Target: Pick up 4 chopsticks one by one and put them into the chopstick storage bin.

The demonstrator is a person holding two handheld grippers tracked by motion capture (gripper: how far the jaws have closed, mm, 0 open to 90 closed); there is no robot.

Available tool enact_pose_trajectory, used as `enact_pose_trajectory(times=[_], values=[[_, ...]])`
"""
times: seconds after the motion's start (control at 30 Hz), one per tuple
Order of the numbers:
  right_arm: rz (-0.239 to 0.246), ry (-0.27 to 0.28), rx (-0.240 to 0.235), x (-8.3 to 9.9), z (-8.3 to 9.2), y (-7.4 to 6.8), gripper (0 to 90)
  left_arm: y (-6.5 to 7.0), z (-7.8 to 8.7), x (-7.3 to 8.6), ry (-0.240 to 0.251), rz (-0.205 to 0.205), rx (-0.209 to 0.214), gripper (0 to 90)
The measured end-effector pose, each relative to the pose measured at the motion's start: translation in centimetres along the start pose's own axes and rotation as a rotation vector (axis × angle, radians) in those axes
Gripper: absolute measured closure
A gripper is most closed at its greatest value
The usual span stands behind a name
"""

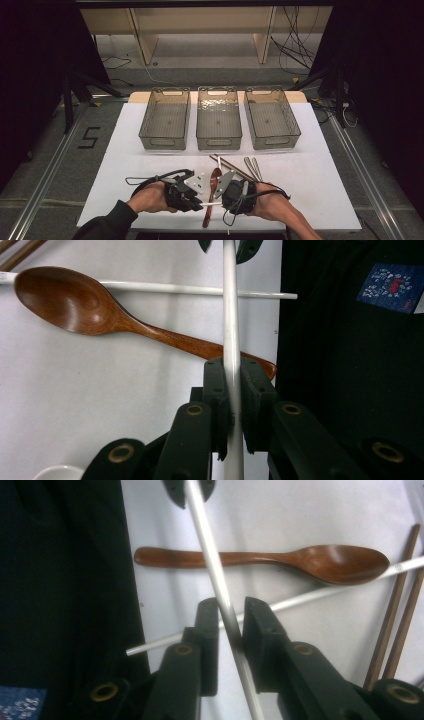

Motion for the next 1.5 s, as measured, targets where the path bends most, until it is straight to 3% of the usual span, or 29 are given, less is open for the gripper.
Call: enact_pose_trajectory(times=[0.03,0.07,0.1,0.13,0.17,0.2,0.3,0.4,0.43,0.47,0.5,0.53,0.67,0.73,0.9,1.07,1.2,1.5], values=[[-0.029,0.008,0.018,0.0,0.5,0.4,59.7,-0.2,0.1,0.1,0.002,0.006,-0.01,82.4],[-0.029,0.008,0.018,0.0,0.5,0.4,59.7,-0.4,0.3,0.2,0.003,0.009,-0.019,82.4],[-0.081,0.036,0.016,-0.1,1.2,0.9,54.1,-0.6,0.5,0.3,0.011,0.018,-0.023,82.4],[-0.081,0.036,0.016,-0.1,1.2,0.9,54.1,-0.8,0.7,0.4,0.019,0.029,-0.032,82.4],[-0.149,0.069,0.03,-0.1,1.9,1.6,47.6,-0.9,0.9,0.4,0.025,0.041,-0.044,82.4],[-0.149,0.069,0.03,-0.1,1.9,1.6,47.6,-1.1,1.1,0.5,0.029,0.051,-0.052,82.4],[-0.227,0.121,0.037,0.1,2.7,2.4,41.0,-1.6,1.6,0.8,0.046,0.083,-0.08,82.4],[-0.282,0.152,0.083,0.5,3.2,2.9,37.5,-2.1,2.4,0.9,0.06,0.11,-0.119,82.4],[-0.334,0.178,0.102,0.7,3.5,3.3,36.0,-2.2,2.6,0.9,0.07,0.118,-0.131,82.4],[-0.334,0.178,0.102,0.7,3.5,3.3,36.0,-2.3,2.9,0.8,0.08,0.131,-0.144,82.4],[-0.395,0.208,0.106,0.9,3.8,3.5,34.4,-2.5,3.2,0.9,0.093,0.143,-0.159,82.4],[-0.395,0.208,0.106,0.9,3.8,3.5,34.4,-2.7,3.4,0.9,0.107,0.153,-0.174,82.4],[-0.521,0.296,0.068,1.1,4.5,4.1,31.8,-3.5,4.5,1.1,0.149,0.191,-0.223,82.4],[-0.555,0.315,0.082,1.3,4.6,4.3,30.0,-3.8,4.9,1.2,0.176,0.22,-0.238,82.4],[-0.602,0.326,0.103,1.8,4.1,4.6,28.7,-4.5,6.0,1.6,0.199,0.266,-0.262,82.4],[-0.603,0.308,0.104,2.1,3.5,4.4,27.6,-5.5,7.3,2.1,0.244,0.325,-0.302,82.3],[-0.606,0.307,0.114,2.3,3.4,4.4,27.4,-6.7,8.6,2.8,0.262,0.368,-0.358,82.3],[-0.625,0.313,0.13,2.6,3.0,4.4,25.8,-9.7,10.9,4.1,0.317,0.463,-0.426,82.3]])
Point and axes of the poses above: each handheld gripper's, and its own axes: z roughly backward along the jaws, x roughly out of its underside, y roughly to its right, the point moved 5 cm from there along -z, roughly forward along the jaws, and after that the axes turned 5 degrees about x, right-handed, at the moved point
